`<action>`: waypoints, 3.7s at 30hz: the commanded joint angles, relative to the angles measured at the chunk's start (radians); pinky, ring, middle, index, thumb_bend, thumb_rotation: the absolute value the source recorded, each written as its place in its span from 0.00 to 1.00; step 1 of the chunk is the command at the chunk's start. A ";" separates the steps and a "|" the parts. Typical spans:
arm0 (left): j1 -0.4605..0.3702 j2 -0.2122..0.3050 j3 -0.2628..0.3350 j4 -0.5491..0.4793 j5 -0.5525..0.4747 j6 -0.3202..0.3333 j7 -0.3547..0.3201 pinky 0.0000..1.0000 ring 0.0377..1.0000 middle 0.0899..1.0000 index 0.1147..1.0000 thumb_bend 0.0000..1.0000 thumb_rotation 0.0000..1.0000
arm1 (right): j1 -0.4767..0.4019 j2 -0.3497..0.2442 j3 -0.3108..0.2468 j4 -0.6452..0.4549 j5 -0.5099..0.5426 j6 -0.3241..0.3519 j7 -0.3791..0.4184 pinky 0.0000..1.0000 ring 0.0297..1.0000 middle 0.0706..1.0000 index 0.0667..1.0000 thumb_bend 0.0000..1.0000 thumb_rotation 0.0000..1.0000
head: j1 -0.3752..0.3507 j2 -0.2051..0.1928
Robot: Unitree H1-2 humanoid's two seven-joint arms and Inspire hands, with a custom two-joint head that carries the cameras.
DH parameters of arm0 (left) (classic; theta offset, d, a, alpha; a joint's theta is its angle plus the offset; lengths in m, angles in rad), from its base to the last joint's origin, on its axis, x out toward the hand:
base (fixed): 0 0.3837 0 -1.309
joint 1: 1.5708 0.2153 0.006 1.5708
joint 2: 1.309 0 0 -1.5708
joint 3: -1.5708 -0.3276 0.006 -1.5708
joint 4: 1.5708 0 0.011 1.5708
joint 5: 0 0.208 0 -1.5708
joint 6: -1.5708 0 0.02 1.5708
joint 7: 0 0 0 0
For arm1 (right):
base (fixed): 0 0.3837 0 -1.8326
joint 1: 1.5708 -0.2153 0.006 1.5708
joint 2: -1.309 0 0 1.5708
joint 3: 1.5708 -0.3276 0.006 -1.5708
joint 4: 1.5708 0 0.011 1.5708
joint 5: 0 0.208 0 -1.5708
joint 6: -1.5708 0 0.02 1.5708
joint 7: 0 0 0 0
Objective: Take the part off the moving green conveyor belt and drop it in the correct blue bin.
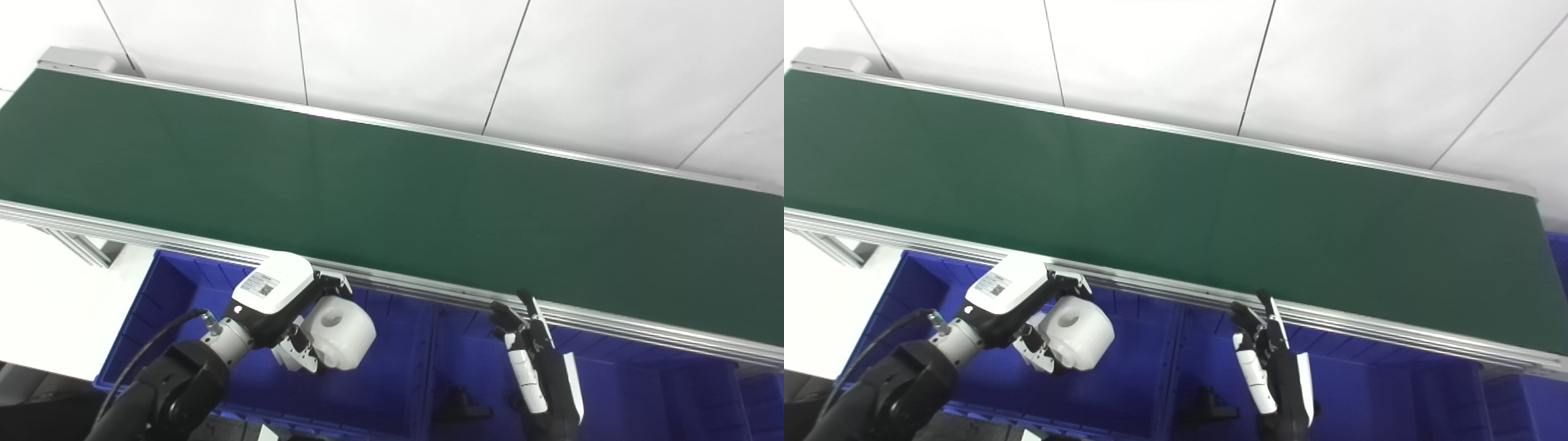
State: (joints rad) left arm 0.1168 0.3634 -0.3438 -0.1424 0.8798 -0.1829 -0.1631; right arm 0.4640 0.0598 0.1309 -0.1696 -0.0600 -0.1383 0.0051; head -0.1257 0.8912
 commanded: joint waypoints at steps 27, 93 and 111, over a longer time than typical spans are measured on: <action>-0.056 0.033 -0.045 -0.021 -0.277 -0.106 -0.116 0.68 0.81 0.85 0.87 1.00 0.55 | 0.002 0.005 0.020 -0.047 0.000 0.024 0.002 0.79 0.81 0.78 0.93 0.76 0.76 | -0.007 0.015; 0.157 -0.273 0.255 0.131 -0.921 -0.026 -0.009 1.00 1.00 1.00 1.00 0.98 0.83 | -0.064 0.134 0.103 0.228 -0.231 -0.141 -0.290 0.97 0.94 0.95 0.92 0.75 0.91 | -0.491 -0.145; 0.235 -0.394 0.192 0.038 -0.817 -0.047 0.072 1.00 1.00 1.00 1.00 0.89 0.83 | -0.005 0.039 0.054 0.171 -0.144 -0.172 -0.199 0.88 0.90 0.92 0.94 0.74 0.89 | -0.233 -0.151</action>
State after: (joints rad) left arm 0.3460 -0.0188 -0.1453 -0.0719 0.0484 -0.1861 -0.1124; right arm 0.4503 0.1106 0.1908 0.0277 -0.2059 -0.2459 -0.2021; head -0.3651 0.7409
